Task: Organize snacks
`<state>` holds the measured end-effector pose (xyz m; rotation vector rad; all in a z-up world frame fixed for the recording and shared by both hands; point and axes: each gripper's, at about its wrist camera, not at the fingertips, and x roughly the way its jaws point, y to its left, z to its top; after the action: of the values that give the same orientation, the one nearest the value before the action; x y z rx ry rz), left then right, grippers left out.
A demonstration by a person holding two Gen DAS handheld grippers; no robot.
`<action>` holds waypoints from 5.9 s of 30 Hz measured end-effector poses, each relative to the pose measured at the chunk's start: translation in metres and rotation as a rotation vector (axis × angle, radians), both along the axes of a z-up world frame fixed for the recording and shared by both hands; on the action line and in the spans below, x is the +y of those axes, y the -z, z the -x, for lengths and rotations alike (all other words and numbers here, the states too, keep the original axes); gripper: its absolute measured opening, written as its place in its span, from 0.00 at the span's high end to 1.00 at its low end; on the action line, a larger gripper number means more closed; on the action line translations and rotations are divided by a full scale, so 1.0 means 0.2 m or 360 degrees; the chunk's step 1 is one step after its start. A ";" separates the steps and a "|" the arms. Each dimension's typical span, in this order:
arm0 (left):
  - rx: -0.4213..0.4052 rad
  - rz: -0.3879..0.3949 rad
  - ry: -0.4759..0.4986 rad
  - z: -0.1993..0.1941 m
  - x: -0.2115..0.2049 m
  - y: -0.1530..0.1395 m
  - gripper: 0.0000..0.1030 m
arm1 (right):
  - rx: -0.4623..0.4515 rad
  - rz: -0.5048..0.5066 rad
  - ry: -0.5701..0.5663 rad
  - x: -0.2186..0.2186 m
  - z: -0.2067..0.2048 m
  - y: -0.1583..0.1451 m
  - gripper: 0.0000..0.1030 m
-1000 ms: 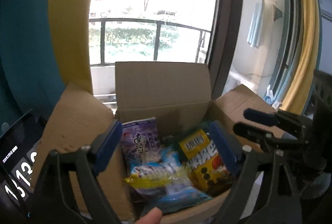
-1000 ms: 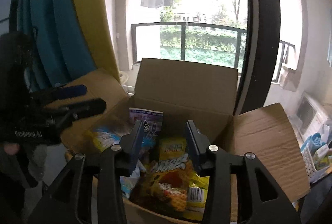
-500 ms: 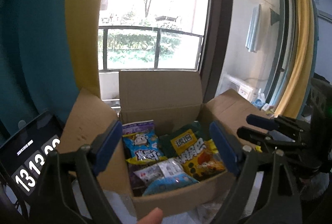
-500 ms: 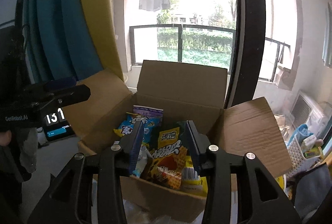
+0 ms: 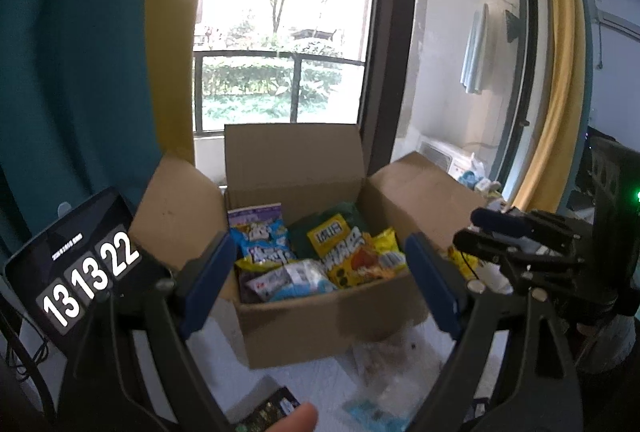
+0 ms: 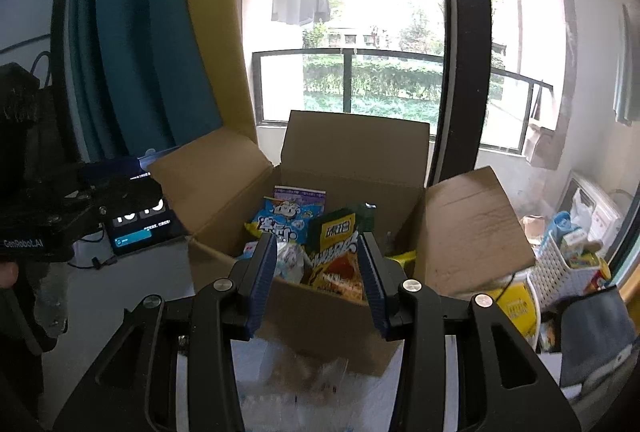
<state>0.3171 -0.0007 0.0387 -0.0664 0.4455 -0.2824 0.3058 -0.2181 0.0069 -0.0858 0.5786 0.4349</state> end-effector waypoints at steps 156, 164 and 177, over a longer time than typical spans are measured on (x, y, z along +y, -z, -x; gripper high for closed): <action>0.0025 -0.0047 0.0016 -0.42 -0.18 0.01 0.47 | 0.0027 -0.0114 0.0098 -0.20 -0.48 0.09 0.47; 0.0083 -0.0029 0.0013 -0.67 -0.20 0.07 0.47 | 0.0041 -0.0119 0.0109 -0.18 -0.70 0.14 0.47; 0.0193 0.0065 -0.0031 -1.00 -0.22 0.15 0.19 | 0.0129 -0.0144 0.0160 -0.14 -0.93 0.24 0.33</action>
<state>0.5176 -0.0440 0.0086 -0.1282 0.5593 -0.2695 0.4925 -0.2466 -0.0402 0.0477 0.6392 0.3672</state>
